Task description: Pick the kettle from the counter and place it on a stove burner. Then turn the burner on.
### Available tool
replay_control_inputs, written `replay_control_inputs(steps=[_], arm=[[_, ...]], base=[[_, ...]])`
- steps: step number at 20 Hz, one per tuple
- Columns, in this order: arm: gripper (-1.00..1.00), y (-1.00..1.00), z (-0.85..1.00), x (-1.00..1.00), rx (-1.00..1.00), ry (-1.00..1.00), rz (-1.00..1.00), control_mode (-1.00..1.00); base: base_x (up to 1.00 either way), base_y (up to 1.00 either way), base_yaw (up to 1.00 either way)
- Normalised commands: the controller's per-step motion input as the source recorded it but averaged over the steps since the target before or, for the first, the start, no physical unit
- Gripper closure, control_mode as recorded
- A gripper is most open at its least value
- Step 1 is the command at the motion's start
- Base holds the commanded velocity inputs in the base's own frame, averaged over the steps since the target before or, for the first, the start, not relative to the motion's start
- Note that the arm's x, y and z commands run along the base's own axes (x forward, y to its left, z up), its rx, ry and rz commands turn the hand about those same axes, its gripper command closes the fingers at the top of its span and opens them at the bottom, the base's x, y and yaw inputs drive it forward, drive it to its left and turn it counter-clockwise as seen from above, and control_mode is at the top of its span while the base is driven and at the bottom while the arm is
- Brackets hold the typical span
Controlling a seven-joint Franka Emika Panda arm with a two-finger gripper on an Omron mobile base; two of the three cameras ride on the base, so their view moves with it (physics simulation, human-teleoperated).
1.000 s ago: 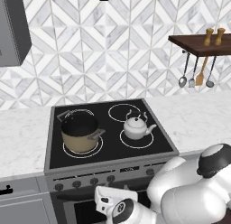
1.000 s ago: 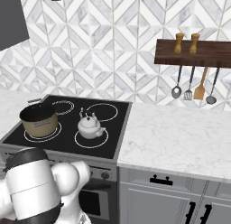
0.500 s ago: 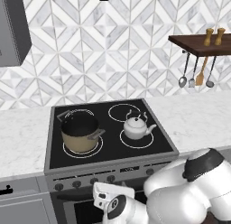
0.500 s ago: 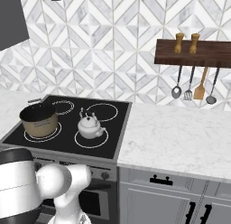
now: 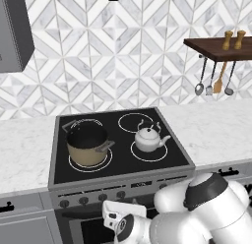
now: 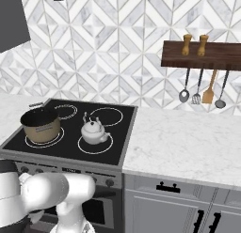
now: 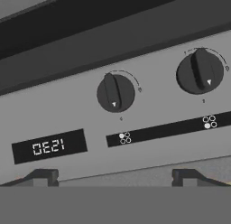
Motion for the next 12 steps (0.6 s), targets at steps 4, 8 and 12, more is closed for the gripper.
replay_control_inputs(steps=[4,8,12], arm=[[-1.0,-0.36,-0.19,0.41,0.0,-0.01,0.04,-1.0],[-1.0,-0.26,-0.06,0.42,0.0,0.0,0.01,-1.0],[-1.0,-0.02,-0.08,0.07,-0.01,0.0,0.01,-1.0]], base=[[0.0,0.0,0.0],[0.0,0.0,0.0],[0.0,0.0,0.0]])
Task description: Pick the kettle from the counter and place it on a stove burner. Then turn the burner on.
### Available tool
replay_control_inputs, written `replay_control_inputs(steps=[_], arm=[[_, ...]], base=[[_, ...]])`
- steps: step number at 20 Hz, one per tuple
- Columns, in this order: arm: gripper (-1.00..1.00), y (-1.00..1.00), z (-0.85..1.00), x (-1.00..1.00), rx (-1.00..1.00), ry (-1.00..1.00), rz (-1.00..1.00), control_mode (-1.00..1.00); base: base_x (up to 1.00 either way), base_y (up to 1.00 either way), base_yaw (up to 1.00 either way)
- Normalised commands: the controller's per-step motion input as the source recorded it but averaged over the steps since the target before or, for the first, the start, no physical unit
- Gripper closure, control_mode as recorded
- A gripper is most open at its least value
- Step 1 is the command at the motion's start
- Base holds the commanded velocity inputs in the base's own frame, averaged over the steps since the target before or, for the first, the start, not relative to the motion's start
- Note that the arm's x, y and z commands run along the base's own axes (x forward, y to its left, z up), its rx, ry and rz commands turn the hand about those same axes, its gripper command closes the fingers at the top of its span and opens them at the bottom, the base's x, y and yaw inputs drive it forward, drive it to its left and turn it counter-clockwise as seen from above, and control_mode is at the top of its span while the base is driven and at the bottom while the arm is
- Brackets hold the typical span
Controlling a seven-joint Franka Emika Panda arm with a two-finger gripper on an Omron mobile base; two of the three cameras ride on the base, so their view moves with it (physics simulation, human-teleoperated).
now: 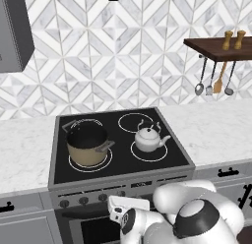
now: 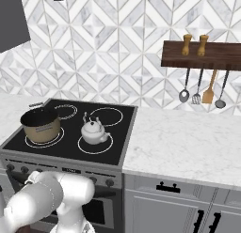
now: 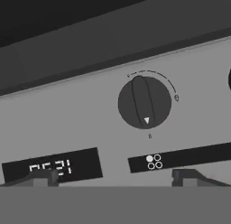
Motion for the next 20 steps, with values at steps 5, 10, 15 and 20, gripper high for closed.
replay_control_inputs(steps=[5,10,15,20], arm=[[-1.0,0.32,-0.38,0.0,-0.12,0.02,0.0,-1.0],[-1.0,0.12,-0.03,0.0,-0.02,0.0,0.01,-1.0],[-1.0,0.0,-0.09,0.15,0.0,0.01,0.0,-1.0],[-1.0,0.0,-0.07,0.36,-0.02,0.02,0.0,-1.0]], base=[[0.0,0.0,0.0],[0.0,0.0,0.0],[0.0,0.0,0.0],[0.0,0.0,0.0]])
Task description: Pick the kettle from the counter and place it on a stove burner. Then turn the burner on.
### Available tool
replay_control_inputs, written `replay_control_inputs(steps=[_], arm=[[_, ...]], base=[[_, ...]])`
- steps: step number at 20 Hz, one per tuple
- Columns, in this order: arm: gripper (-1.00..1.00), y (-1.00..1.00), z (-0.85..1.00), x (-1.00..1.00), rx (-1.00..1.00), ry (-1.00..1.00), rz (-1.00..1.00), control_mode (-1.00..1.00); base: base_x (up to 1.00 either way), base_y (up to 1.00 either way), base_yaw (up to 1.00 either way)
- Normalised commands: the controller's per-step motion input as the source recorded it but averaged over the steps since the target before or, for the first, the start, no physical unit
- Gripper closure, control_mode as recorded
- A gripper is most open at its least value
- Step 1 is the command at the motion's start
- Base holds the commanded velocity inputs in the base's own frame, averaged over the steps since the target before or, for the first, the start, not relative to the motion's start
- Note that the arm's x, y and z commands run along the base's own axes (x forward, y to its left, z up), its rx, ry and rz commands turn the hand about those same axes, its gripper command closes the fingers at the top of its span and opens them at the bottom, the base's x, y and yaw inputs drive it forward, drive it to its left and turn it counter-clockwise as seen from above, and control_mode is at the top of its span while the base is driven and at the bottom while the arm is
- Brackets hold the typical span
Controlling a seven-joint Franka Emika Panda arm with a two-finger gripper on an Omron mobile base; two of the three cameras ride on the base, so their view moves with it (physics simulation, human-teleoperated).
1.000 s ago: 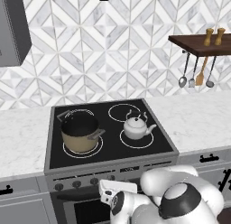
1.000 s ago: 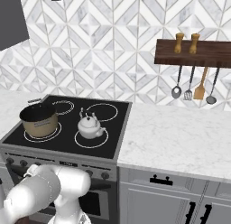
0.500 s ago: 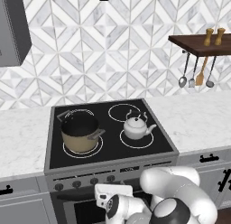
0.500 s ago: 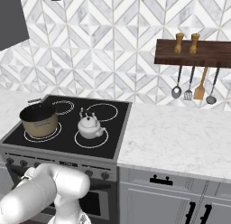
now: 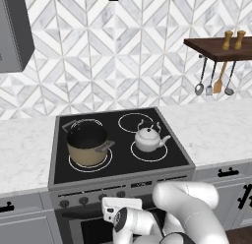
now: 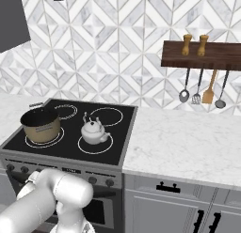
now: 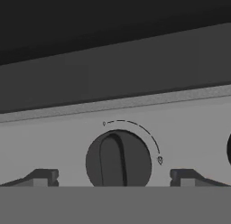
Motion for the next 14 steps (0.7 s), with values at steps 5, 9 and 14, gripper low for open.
replay_control_inputs(steps=[5,9,14], arm=[[-1.0,0.0,-0.01,0.1,-0.02,0.0,0.0,-1.0],[-1.0,0.0,0.0,0.0,0.0,0.0,0.0,-1.0],[1.0,0.0,0.0,0.0,0.0,0.0,0.0,-1.0]], base=[[0.0,0.0,0.0],[0.0,0.0,0.0],[0.0,0.0,0.0]])
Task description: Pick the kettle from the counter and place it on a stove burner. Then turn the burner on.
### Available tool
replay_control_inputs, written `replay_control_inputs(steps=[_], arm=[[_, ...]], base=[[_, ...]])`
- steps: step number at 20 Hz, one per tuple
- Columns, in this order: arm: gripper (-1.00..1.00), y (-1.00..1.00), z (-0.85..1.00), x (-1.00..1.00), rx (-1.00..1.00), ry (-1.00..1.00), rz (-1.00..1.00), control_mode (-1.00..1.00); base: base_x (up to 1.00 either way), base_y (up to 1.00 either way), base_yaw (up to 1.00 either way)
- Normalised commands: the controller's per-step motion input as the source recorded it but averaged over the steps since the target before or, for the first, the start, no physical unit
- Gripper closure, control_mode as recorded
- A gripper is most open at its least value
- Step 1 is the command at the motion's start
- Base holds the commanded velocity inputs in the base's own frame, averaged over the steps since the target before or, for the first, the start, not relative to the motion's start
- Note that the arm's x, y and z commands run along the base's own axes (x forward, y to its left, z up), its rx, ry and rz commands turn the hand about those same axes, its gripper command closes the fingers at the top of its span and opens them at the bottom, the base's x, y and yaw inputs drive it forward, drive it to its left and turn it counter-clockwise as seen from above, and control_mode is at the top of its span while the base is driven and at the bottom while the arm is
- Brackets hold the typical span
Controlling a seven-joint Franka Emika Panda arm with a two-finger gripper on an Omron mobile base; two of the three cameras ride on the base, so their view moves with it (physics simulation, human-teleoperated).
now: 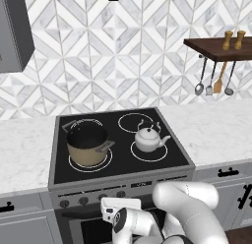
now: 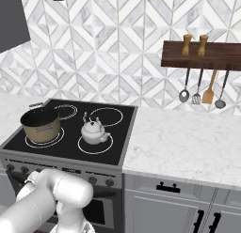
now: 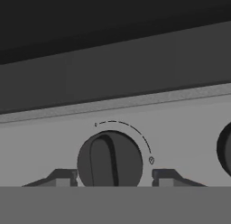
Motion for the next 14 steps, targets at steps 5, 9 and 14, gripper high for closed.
replay_control_inputs(steps=[5,9,14], arm=[[1.0,0.0,0.01,0.0,-0.01,0.0,0.0,-1.0],[1.0,0.16,0.03,0.0,-0.25,0.04,0.03,-1.0],[1.0,0.28,0.08,0.0,-0.4,0.03,0.11,-1.0]], base=[[0.0,0.0,0.0],[0.0,0.0,0.0],[0.0,0.0,0.0]])
